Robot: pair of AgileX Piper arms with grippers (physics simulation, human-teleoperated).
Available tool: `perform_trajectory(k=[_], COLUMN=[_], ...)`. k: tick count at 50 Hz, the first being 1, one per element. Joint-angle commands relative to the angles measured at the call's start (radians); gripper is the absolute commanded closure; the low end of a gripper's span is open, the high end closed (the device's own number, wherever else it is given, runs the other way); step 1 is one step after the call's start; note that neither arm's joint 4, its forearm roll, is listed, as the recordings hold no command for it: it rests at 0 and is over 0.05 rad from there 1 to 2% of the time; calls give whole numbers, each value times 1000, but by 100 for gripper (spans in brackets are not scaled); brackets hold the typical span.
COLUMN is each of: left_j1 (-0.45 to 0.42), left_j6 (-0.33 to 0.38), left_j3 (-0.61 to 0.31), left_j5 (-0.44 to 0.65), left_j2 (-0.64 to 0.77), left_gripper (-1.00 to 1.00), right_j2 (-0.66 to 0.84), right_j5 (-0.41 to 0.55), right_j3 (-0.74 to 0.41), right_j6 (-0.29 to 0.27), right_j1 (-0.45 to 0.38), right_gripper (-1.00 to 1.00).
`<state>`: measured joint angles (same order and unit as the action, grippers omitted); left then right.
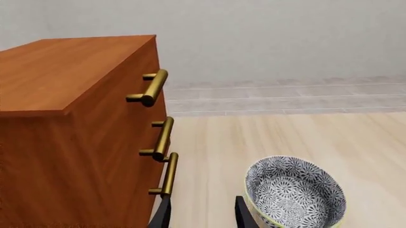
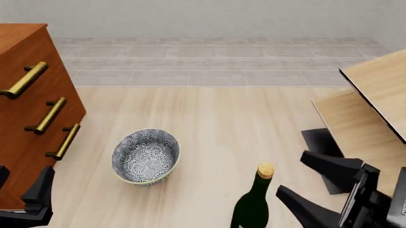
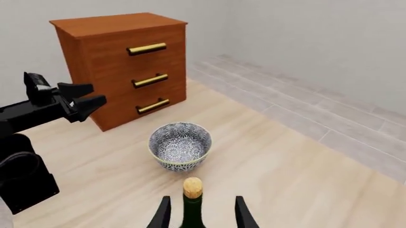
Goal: Put the wine bottle on the wine rack.
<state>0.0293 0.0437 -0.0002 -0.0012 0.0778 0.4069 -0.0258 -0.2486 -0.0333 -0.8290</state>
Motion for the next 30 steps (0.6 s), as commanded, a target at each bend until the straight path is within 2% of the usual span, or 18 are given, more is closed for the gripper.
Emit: perform_trajectory(k=[1,30], left_j1=[6,20], left_j6=[-1,5], left_j3=[0,0], left_j5=[2,65], left_j2=[-1,-57], left_gripper=[-100,-100], right_j2=[77,184], right_j5=[-91,-235], right_j3=[19,48], right_j6=[5,19], right_j1=[-19,-28], right_gripper=[-100,-100])
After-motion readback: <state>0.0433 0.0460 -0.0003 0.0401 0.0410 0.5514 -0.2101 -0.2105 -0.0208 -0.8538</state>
